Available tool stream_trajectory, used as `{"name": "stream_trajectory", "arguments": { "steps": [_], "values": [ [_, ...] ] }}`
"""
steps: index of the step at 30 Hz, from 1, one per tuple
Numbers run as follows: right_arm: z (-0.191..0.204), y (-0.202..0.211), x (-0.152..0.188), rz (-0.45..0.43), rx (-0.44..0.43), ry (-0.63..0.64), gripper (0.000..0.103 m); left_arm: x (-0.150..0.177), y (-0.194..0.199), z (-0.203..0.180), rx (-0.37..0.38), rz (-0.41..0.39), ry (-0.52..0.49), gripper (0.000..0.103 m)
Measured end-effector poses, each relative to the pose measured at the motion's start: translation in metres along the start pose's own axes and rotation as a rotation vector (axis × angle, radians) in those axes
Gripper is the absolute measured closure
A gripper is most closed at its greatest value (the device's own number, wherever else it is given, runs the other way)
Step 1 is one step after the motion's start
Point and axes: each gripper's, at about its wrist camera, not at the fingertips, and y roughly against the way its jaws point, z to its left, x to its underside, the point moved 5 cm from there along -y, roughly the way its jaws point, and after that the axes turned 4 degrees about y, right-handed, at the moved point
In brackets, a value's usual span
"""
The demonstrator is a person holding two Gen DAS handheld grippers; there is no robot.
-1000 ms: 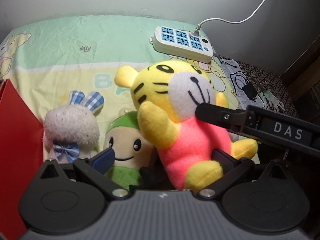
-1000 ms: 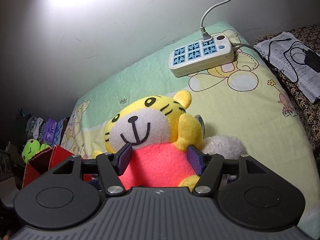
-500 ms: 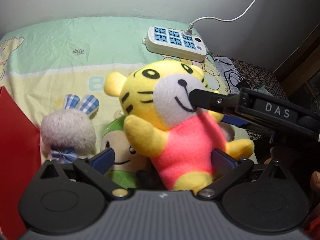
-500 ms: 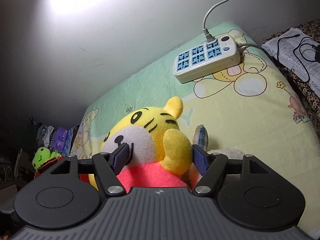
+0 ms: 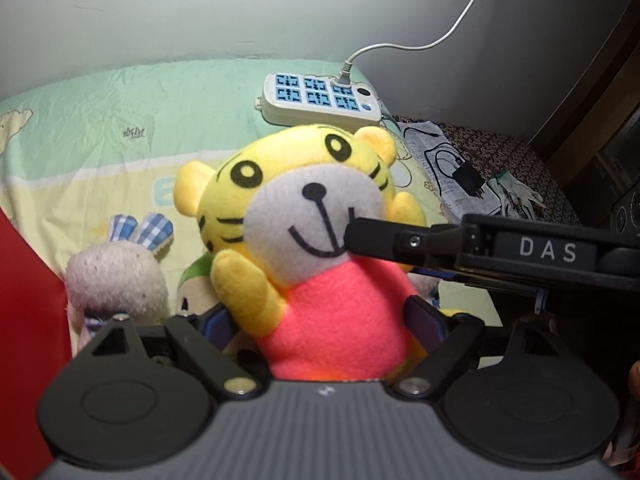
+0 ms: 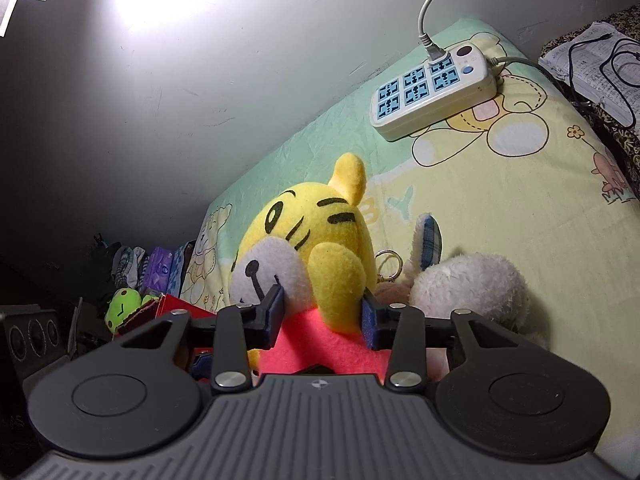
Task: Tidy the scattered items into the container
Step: 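Grasp the yellow-pink tiger plush with the right gripper and lift it, then carry the tiger plush to the red box and lower it inside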
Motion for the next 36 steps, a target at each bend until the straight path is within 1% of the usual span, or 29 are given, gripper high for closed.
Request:
{"name": "stream_trajectory", "arguments": {
  "steps": [2,7,11,16,20,27,32,36],
  "values": [
    [0.002,0.006,0.001,-0.01,-0.002,0.005,0.066,0.0,0.006,0.0,0.016,-0.01,0.008,0.018],
    [0.015,0.025,0.004,-0.044,-0.013,0.02,0.067,0.001,0.028,-0.009,0.03,-0.068,-0.021,0.018],
    [0.034,0.042,0.006,-0.08,-0.02,0.069,0.067,0.006,0.051,-0.015,0.038,-0.107,-0.028,0.018],
    [0.064,0.055,0.01,-0.115,-0.064,0.125,0.067,0.013,0.09,-0.014,0.014,-0.185,-0.04,0.018],
    [0.092,0.053,0.015,-0.123,-0.115,0.17,0.067,0.02,0.122,-0.004,-0.019,-0.244,-0.03,0.018],
    [0.141,0.027,0.034,-0.093,-0.216,0.207,0.067,0.04,0.172,0.04,-0.083,-0.305,0.029,0.018],
    [0.187,-0.002,0.053,-0.086,-0.252,0.263,0.067,0.05,0.203,0.085,-0.123,-0.342,0.06,0.018],
    [0.221,-0.03,0.063,-0.072,-0.266,0.266,0.067,0.054,0.226,0.124,-0.141,-0.356,0.074,0.018]
  ]
}}
